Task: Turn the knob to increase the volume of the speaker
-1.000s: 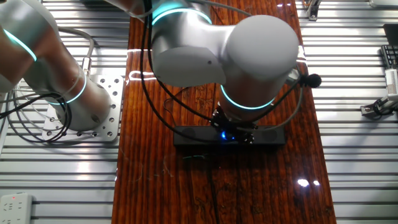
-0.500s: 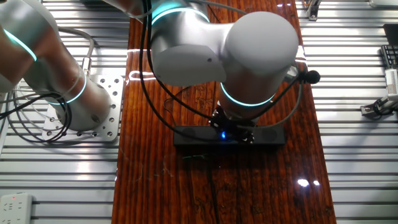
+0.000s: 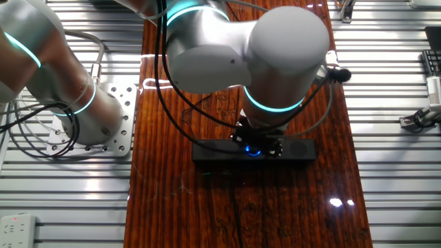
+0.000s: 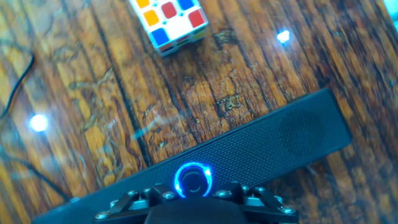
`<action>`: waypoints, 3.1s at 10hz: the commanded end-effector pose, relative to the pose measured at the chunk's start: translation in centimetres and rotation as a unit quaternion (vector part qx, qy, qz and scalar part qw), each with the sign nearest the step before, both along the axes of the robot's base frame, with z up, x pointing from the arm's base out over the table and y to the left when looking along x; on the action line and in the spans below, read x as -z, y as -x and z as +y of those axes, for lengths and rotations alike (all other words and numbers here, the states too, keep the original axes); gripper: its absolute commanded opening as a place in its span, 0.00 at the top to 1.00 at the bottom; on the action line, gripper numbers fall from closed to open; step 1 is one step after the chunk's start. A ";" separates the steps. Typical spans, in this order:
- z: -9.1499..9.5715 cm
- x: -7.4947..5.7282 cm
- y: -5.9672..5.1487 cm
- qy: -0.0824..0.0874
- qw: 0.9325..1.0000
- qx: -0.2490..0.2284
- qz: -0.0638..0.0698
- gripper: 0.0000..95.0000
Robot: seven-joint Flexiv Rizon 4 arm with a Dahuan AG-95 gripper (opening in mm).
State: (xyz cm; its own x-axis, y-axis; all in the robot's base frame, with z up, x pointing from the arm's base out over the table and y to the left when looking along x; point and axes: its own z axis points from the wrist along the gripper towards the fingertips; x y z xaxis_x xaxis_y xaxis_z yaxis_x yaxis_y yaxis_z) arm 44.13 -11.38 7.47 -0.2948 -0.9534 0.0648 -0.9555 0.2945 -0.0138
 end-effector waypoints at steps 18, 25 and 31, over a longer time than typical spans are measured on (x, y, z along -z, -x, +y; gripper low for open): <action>0.3 -0.6 -0.5 -0.014 0.946 -0.324 0.007 0.60; 0.7 -0.3 -0.2 -0.014 0.951 -0.310 0.012 0.60; 0.8 -0.2 0.1 -0.010 0.953 -0.302 0.012 0.60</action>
